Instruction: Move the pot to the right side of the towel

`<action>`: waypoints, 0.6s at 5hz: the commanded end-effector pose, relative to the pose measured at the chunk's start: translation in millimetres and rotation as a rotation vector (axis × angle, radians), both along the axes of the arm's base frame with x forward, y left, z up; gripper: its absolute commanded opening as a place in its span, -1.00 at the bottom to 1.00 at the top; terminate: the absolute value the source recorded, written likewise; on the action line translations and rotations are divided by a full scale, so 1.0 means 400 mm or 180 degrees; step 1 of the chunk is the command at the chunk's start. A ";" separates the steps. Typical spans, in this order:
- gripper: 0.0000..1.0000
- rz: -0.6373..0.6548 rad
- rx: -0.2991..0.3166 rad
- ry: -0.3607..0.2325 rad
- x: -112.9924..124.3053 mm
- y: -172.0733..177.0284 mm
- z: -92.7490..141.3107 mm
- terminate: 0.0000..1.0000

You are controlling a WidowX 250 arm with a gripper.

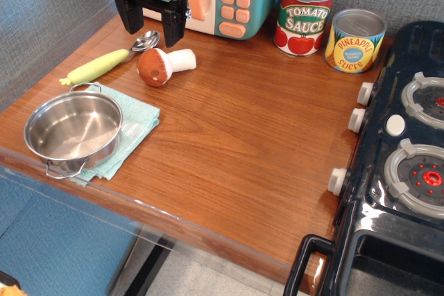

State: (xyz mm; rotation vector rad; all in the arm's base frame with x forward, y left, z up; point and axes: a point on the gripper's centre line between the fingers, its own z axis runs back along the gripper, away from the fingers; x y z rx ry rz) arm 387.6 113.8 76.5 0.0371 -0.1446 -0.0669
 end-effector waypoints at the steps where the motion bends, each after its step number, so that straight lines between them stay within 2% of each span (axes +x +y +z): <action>1: 1.00 0.0000 0.0000 0.0000 0.000 0.000 0.000 -1.00; 2: 1.00 -0.0126 0.0050 -0.0171 -0.054 -0.043 0.050 -1.00; 3: 1.00 -0.0174 0.0075 -0.0235 -0.126 -0.079 0.067 -1.00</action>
